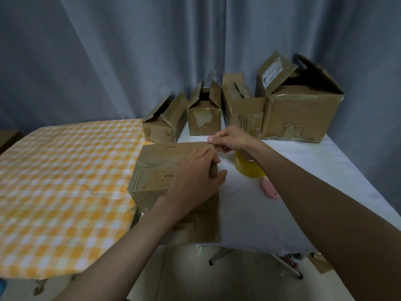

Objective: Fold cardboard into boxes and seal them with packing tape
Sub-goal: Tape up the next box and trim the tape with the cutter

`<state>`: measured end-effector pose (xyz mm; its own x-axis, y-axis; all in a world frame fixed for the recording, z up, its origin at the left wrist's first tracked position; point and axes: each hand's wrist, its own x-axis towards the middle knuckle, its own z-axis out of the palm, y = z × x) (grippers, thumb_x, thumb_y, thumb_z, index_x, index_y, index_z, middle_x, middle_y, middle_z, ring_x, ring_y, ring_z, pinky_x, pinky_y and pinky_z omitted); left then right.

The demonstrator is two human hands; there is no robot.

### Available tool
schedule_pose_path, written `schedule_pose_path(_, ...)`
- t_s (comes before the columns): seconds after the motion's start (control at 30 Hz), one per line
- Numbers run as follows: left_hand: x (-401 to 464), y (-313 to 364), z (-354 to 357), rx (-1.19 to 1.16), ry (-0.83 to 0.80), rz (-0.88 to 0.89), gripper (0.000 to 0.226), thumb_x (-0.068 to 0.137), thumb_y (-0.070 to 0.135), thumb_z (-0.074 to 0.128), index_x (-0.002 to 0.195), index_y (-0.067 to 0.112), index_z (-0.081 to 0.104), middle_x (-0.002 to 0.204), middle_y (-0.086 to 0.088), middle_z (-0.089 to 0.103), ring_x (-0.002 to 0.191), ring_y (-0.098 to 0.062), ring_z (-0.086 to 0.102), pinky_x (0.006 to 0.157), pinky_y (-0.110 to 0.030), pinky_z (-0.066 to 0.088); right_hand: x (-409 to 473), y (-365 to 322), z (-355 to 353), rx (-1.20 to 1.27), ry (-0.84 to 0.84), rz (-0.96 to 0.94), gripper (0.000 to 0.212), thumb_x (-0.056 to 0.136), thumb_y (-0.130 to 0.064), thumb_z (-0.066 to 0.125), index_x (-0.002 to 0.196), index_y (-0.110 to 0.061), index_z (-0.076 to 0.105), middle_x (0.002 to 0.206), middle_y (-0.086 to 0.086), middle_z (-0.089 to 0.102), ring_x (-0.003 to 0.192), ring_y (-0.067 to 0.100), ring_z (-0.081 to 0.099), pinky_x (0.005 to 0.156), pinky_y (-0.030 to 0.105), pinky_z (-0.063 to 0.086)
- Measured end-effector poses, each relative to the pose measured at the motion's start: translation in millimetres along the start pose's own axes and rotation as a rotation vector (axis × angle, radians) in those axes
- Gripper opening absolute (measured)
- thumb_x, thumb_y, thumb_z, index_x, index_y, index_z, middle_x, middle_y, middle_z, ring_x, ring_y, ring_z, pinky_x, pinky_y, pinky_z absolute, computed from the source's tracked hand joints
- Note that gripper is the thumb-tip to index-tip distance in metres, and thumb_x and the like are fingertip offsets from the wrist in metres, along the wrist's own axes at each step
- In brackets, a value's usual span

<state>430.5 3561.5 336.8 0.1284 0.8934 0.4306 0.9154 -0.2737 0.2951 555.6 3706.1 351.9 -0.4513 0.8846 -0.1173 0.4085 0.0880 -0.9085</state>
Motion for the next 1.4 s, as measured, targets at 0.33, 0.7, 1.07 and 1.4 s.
schedule_pose_path(0.33, -4.2, 3.5, 2.0, -0.028, 0.011, -0.011, 0.022, 0.086, 0.039, 0.066, 0.087, 0.029, 0.046, 0.09, 0.01, 0.051, 0.083, -0.011, 0.047, 0.076, -0.037, 0.049, 2.4, 0.9, -8.5, 0.29, -0.205, 0.207, 0.029, 0.1, -0.006, 0.056, 0.127, 0.001, 0.063, 0.09, 0.008, 0.063, 0.074, 0.01, 0.057, 0.068, 0.019, 0.057)
schedule_pose_path(0.7, -8.6, 7.1, 7.2, -0.018, -0.003, -0.046, 0.029, 0.073, 0.038, 0.069, 0.092, 0.024, 0.052, 0.094, 0.008, 0.049, 0.085, -0.014, 0.044, 0.076, -0.035, 0.046, -4.9, 21.1, 2.5, 0.728, -0.237, 0.245, 0.036, 0.102, 0.005, 0.044, 0.134, 0.0, 0.057, 0.075, 0.004, 0.072, 0.071, 0.009, 0.067, 0.065, 0.02, 0.059)
schedule_pose_path(1.07, -11.5, -6.0, 6.3, -0.091, -0.07, 0.013, 0.049, 0.067, 0.05, 0.066, 0.107, 0.024, 0.058, 0.105, 0.008, 0.056, 0.097, -0.014, 0.052, 0.084, -0.04, 0.049, -22.4, 11.7, 20.9, 0.167, 0.236, 0.065, 0.015, 0.088, 0.006, 0.066, 0.086, -0.009, 0.068, 0.077, 0.007, 0.061, 0.068, 0.014, 0.057, 0.065, 0.026, 0.054)
schedule_pose_path(1.4, -15.2, -16.7, -3.5, -0.185, -0.148, -0.008, 0.079, 0.064, 0.052, 0.079, 0.133, 0.041, 0.042, 0.125, 0.021, 0.054, 0.102, 0.014, 0.043, 0.079, -0.003, 0.032, -99.5, 24.5, 43.2, 0.19, 0.269, -0.093, 0.039, 0.089, 0.008, 0.059, 0.125, -0.004, 0.068, 0.11, 0.016, 0.073, 0.098, 0.029, 0.071, 0.083, 0.037, 0.061)
